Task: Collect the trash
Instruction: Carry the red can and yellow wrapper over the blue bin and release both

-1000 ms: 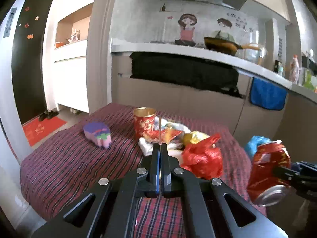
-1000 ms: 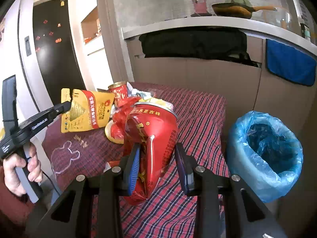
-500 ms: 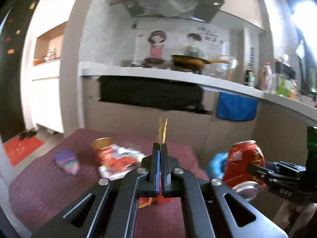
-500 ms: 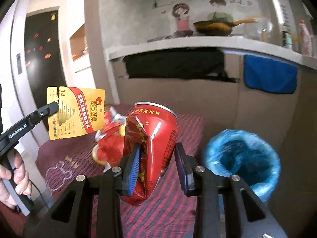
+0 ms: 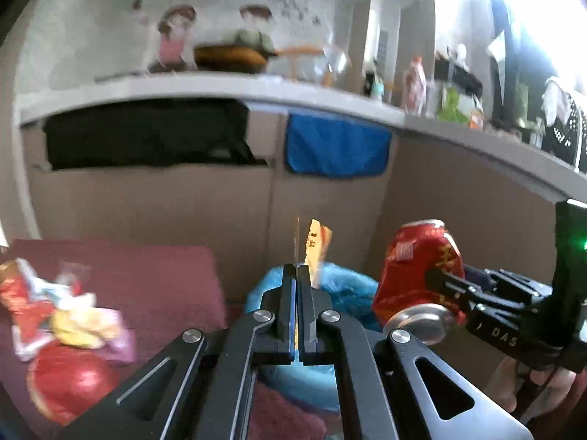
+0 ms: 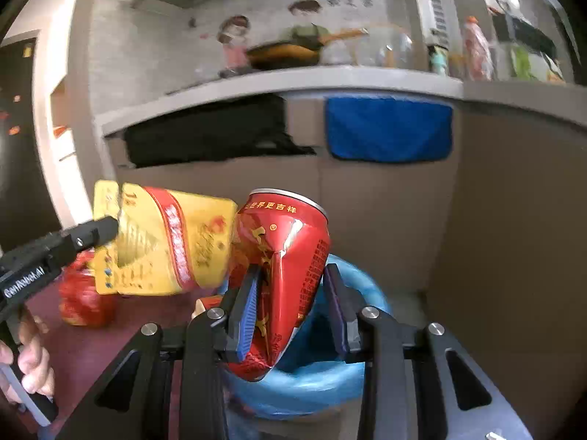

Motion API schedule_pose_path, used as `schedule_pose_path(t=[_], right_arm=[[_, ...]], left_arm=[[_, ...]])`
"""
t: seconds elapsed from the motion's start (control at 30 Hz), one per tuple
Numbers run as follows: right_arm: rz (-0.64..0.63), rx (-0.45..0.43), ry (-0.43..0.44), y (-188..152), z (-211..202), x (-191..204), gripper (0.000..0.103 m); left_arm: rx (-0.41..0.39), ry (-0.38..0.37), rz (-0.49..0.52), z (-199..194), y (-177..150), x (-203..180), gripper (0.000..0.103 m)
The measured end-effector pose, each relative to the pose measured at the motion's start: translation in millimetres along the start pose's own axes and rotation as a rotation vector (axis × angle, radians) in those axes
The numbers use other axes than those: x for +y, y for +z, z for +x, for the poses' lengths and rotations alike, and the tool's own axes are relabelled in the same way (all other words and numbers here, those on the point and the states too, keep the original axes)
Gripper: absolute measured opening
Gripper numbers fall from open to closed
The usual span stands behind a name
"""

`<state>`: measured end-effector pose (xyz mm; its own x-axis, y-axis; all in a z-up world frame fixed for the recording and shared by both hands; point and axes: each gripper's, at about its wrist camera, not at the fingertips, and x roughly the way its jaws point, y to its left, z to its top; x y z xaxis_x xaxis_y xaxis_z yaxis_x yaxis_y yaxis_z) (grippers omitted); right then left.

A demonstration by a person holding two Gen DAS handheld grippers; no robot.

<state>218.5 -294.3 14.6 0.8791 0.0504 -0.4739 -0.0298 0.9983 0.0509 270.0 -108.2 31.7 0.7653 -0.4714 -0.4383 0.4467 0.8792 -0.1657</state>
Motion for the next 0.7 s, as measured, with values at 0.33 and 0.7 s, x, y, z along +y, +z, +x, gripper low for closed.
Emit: schedule_pose_path(t=[0.33, 0.7], right_arm=[[0.097, 0.137, -0.044, -22.9, 85.0, -47.2, 0.032], [0.154, 0.165, -0.043, -38.0, 88.1, -54.5, 0.037]], left_arm=[[0.186, -0.053, -0.05, 100.8, -22.4, 7.4, 0.004], [0.172, -0.056, -0.159, 88.6, -24.9, 36.5, 0.045]])
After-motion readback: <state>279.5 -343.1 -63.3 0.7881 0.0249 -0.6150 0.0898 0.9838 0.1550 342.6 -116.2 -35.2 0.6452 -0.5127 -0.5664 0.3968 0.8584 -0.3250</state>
